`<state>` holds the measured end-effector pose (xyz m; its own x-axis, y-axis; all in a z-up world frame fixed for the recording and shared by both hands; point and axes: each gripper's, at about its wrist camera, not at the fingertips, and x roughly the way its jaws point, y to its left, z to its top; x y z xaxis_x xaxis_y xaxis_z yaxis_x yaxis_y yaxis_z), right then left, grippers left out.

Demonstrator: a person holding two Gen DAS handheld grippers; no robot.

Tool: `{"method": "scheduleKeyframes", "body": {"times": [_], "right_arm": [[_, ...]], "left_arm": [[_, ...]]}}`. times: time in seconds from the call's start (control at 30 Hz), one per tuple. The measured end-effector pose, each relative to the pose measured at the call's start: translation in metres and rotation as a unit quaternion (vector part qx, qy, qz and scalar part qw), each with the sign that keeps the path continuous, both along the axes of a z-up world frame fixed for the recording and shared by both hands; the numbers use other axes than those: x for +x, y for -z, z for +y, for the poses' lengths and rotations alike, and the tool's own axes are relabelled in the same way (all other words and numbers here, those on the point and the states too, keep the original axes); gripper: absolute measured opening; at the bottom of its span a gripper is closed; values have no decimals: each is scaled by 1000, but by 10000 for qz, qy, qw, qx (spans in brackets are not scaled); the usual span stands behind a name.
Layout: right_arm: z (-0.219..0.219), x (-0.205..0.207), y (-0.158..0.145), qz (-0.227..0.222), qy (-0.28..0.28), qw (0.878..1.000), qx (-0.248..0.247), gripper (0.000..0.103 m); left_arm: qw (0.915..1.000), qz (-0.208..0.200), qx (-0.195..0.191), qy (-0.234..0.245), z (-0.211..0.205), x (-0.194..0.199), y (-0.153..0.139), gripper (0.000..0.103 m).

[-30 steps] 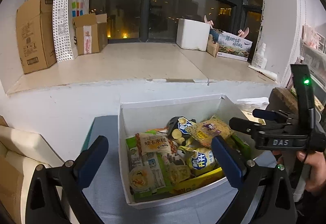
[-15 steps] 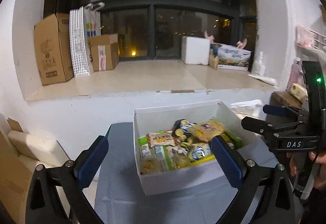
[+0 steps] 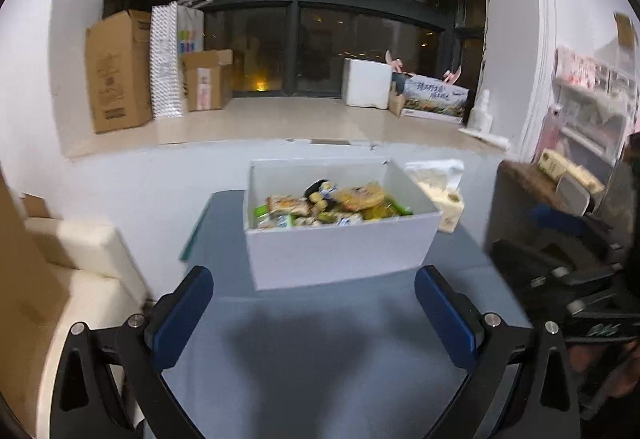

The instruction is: Organize snacks

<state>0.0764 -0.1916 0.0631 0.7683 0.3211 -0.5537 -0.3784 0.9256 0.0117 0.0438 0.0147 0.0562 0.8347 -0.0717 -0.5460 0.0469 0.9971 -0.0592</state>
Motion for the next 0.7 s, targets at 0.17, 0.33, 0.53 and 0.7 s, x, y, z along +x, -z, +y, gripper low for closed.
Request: {"method": "scheduleKeyframes", "body": {"times": [0.17, 0.33, 0.53, 0.7], "right_arm": [[-24, -41, 9, 212, 312, 9989, 292, 103], [-32, -56, 13, 300, 377, 9985, 246, 103], [-34, -54, 14, 303, 493, 9981, 201, 103], [-34, -53, 16, 337, 506, 9980, 195, 103]], "left_arm": [[9994, 88, -315, 135, 0, -36, 14, 103], [9988, 160, -372, 258, -6, -42, 17, 103], [9991, 95, -289, 306, -12, -42, 12, 103], [9990, 133, -306, 311, -12, -41, 13, 103]]}}
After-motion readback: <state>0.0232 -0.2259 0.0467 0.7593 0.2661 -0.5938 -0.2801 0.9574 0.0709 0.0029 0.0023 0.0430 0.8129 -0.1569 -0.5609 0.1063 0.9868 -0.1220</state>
